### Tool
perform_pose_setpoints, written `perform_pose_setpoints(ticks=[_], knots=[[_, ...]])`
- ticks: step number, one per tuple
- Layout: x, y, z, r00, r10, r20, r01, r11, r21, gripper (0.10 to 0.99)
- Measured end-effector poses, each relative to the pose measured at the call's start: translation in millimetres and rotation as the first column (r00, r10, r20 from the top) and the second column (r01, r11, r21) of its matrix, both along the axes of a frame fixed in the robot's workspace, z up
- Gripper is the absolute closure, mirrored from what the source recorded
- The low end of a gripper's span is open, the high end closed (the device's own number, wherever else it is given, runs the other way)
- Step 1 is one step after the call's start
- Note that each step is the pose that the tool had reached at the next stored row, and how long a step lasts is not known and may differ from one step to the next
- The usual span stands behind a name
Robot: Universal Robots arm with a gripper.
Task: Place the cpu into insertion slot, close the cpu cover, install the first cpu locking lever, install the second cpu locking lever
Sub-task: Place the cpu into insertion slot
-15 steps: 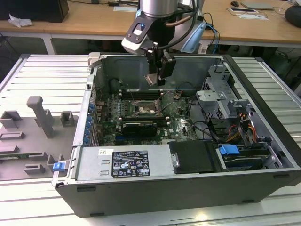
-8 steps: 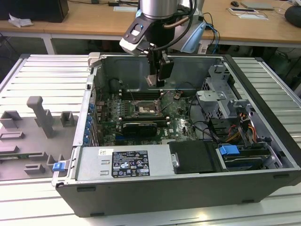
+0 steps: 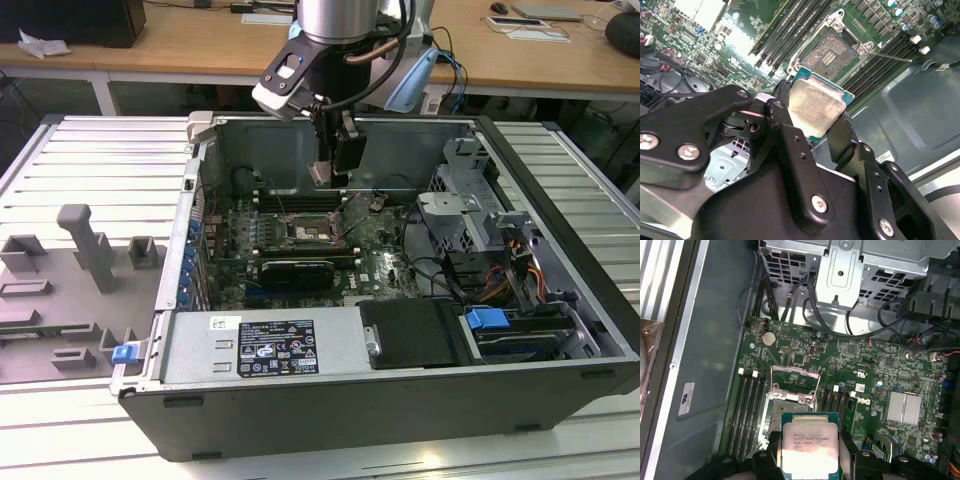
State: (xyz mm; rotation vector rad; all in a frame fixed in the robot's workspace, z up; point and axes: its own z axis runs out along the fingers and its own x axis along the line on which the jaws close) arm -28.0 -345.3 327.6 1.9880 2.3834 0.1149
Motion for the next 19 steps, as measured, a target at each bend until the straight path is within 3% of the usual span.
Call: perform_pose_setpoints(ticks=[19], knots=[[0.0, 0.0, -4.6, 0.9998, -0.017, -0.0003, 0.017, 0.9998, 0.000, 0.545]])
